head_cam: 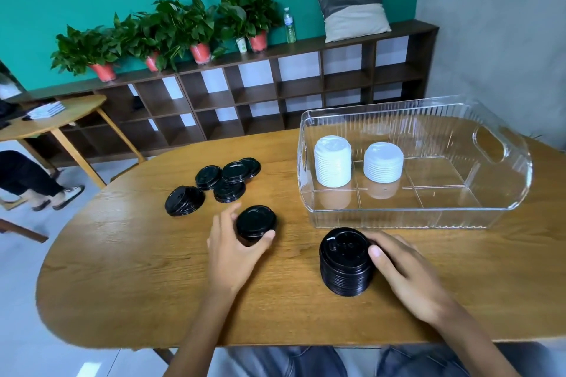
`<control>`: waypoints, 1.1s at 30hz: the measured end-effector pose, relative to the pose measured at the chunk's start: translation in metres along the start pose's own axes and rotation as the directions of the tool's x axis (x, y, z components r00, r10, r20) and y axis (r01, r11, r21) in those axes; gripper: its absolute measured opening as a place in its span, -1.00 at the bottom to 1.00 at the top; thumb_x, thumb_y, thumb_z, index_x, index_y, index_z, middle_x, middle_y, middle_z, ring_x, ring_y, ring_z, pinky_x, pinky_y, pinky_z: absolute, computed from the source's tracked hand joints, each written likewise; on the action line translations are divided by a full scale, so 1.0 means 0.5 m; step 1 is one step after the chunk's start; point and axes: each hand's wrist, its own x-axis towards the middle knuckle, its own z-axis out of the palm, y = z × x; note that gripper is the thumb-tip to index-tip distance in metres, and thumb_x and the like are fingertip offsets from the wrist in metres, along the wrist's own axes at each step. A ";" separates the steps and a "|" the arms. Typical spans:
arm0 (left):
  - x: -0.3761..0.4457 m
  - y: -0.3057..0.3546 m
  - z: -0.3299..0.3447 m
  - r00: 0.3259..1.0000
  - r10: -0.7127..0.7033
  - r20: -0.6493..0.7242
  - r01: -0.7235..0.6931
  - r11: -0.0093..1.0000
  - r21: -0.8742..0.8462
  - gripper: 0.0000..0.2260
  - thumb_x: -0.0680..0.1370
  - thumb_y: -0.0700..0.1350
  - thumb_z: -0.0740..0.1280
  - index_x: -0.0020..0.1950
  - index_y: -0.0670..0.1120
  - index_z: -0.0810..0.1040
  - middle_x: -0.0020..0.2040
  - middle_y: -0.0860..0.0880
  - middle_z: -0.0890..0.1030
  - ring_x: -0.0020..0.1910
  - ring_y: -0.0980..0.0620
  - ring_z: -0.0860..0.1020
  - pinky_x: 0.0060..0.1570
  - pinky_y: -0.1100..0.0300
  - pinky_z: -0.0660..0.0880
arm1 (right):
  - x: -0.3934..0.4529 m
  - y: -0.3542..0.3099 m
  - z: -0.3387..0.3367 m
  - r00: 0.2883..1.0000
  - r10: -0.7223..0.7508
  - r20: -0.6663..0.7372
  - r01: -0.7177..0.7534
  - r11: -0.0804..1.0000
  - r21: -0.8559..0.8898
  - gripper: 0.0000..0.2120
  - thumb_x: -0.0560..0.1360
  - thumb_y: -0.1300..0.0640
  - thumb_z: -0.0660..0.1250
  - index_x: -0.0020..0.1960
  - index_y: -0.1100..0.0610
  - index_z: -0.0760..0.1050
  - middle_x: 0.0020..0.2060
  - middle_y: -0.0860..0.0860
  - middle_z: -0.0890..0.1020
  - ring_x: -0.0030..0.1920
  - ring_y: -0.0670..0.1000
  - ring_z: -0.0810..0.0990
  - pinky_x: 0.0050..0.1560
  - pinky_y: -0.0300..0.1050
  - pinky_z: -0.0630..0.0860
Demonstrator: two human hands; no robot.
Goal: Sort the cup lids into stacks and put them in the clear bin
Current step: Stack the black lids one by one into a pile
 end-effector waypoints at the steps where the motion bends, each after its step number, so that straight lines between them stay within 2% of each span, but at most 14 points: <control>1: -0.018 0.007 0.002 0.995 0.024 0.099 -0.029 0.998 0.056 -0.19 0.28 0.44 0.43 0.46 0.28 0.25 0.22 0.23 0.38 0.26 0.19 0.41 0.41 -0.10 0.34 | -0.002 0.000 0.000 1.000 -0.005 -0.001 0.005 1.000 -0.003 -0.50 0.59 -0.37 -0.04 0.35 -0.22 0.45 0.24 -0.33 0.55 0.33 -0.22 0.41 0.41 0.01 0.29; 3: -0.042 0.018 0.006 0.969 0.056 0.242 -0.109 0.971 0.212 -0.11 0.24 0.53 0.35 0.50 0.30 0.17 0.21 0.22 0.36 0.25 0.20 0.39 0.37 0.01 0.29 | -0.004 -0.001 0.001 1.000 -0.015 0.003 0.015 1.000 -0.007 -0.50 0.59 -0.36 -0.04 0.36 -0.20 0.46 0.24 -0.34 0.55 0.33 -0.25 0.40 0.41 0.01 0.28; 5: -0.049 0.021 0.005 0.948 0.059 0.312 -0.157 0.941 0.301 -0.05 0.22 0.58 0.29 0.54 0.30 0.11 0.24 0.20 0.35 0.29 0.16 0.39 0.35 0.06 0.26 | -0.005 -0.001 0.002 1.000 -0.017 0.003 0.017 1.000 -0.008 -0.50 0.60 -0.36 -0.02 0.36 -0.20 0.45 0.25 -0.33 0.55 0.33 -0.22 0.41 0.42 0.04 0.28; 7: -0.047 0.021 -0.003 0.931 0.042 0.362 -0.141 0.957 0.252 -0.06 0.24 0.53 0.28 0.56 0.36 0.03 0.36 0.22 0.35 0.40 0.15 0.34 0.46 -0.03 0.23 | -0.005 0.000 0.002 1.000 -0.007 0.008 0.007 1.000 -0.002 -0.53 0.60 -0.33 -0.01 0.37 -0.20 0.45 0.25 -0.30 0.55 0.34 -0.18 0.42 0.42 0.07 0.29; 9: -0.048 0.019 -0.011 0.917 0.058 0.394 -0.130 0.979 0.159 -0.13 0.26 0.39 0.30 0.51 0.47 -0.01 0.44 0.32 0.34 0.46 0.21 0.27 0.57 -0.15 0.12 | -0.005 0.001 0.003 1.000 0.000 0.012 0.000 1.000 -0.005 -0.52 0.60 -0.34 -0.01 0.38 -0.21 0.44 0.26 -0.28 0.55 0.35 -0.14 0.42 0.41 0.08 0.29; 11: -0.051 0.020 -0.013 0.919 0.075 0.388 -0.133 0.984 0.123 -0.17 0.26 0.30 0.31 0.47 0.51 0.01 0.39 0.38 0.38 0.41 0.29 0.27 0.59 -0.19 0.07 | -0.005 0.001 0.003 1.000 0.002 0.014 -0.002 1.000 -0.004 -0.51 0.59 -0.34 -0.03 0.38 -0.21 0.43 0.26 -0.28 0.55 0.35 -0.14 0.42 0.42 0.09 0.29; 16: -0.053 0.028 -0.010 0.942 0.063 0.330 -0.122 0.979 0.162 -0.07 0.24 0.49 0.36 0.53 0.38 0.05 0.19 0.26 0.39 0.26 0.18 0.39 0.34 0.06 0.23 | -0.006 -0.001 0.005 1.000 -0.026 -0.012 0.026 1.000 0.007 -0.42 0.51 -0.45 -0.08 0.35 -0.26 0.44 0.22 -0.41 0.52 0.33 -0.28 0.39 0.40 0.04 0.30; 19: -0.052 0.023 -0.016 0.919 0.090 0.383 -0.133 0.987 0.089 -0.15 0.29 0.34 0.36 0.48 0.51 -0.02 0.34 0.40 0.37 0.43 0.24 0.31 0.54 -0.11 0.16 | -0.006 0.004 0.007 0.999 -0.027 -0.020 0.027 1.000 0.008 -0.40 0.51 -0.50 -0.11 0.35 -0.29 0.43 0.22 -0.42 0.53 0.33 -0.28 0.39 0.40 0.05 0.31; 21: -0.053 0.021 -0.017 0.914 0.087 0.397 -0.127 0.989 0.076 -0.15 0.30 0.27 0.37 0.49 0.49 0.00 0.36 0.44 0.39 0.44 0.30 0.26 0.59 -0.19 0.06 | -0.005 0.007 0.007 1.000 -0.023 -0.016 0.023 1.000 0.005 -0.41 0.51 -0.50 -0.12 0.35 -0.30 0.42 0.22 -0.39 0.53 0.34 -0.25 0.40 0.39 0.07 0.32; 24: -0.055 0.024 -0.013 0.929 0.067 0.363 -0.117 0.986 0.119 -0.12 0.28 0.42 0.41 0.51 0.44 0.06 0.22 0.38 0.42 0.35 0.21 0.36 0.44 0.02 0.17 | -0.005 0.008 0.008 0.999 -0.026 -0.026 0.026 1.000 0.007 -0.41 0.51 -0.51 -0.11 0.35 -0.31 0.41 0.22 -0.40 0.53 0.32 -0.24 0.41 0.39 0.07 0.32; 26: -0.056 0.024 -0.012 0.932 0.068 0.355 -0.115 0.987 0.113 -0.12 0.26 0.45 0.42 0.48 0.49 0.05 0.20 0.37 0.39 0.32 0.21 0.38 0.35 0.09 0.20 | -0.005 0.010 0.009 0.999 -0.034 -0.034 0.034 0.999 0.008 -0.42 0.51 -0.51 -0.11 0.35 -0.30 0.41 0.21 -0.41 0.53 0.32 -0.25 0.41 0.39 0.07 0.33; 29: -0.053 0.019 -0.016 0.906 0.108 0.409 -0.149 0.986 0.071 -0.17 0.30 0.30 0.38 0.46 0.55 0.00 0.37 0.47 0.36 0.41 0.45 0.23 0.56 -0.06 0.09 | -0.004 0.012 0.011 0.999 -0.034 -0.032 0.034 0.999 0.005 -0.41 0.52 -0.51 -0.11 0.36 -0.29 0.41 0.23 -0.40 0.53 0.33 -0.25 0.41 0.39 0.11 0.33; 31: -0.052 0.016 -0.018 0.893 0.126 0.431 -0.166 0.985 0.055 -0.18 0.32 0.21 0.37 0.47 0.52 0.02 0.40 0.52 0.34 0.38 0.63 0.10 0.59 -0.15 -0.02 | -0.004 0.013 0.011 0.999 -0.036 -0.035 0.036 0.999 0.005 -0.42 0.52 -0.50 -0.10 0.36 -0.30 0.40 0.22 -0.43 0.53 0.33 -0.27 0.41 0.38 0.10 0.34; 33: -0.053 0.014 -0.016 0.897 0.130 0.422 -0.159 0.987 0.033 -0.21 0.34 0.22 0.40 0.46 0.51 0.06 0.36 0.52 0.39 0.43 0.54 0.18 0.59 -0.17 0.04 | -0.004 0.013 0.011 0.999 -0.035 -0.037 0.035 0.999 0.003 -0.42 0.52 -0.50 -0.11 0.36 -0.30 0.41 0.22 -0.42 0.53 0.33 -0.26 0.41 0.38 0.11 0.34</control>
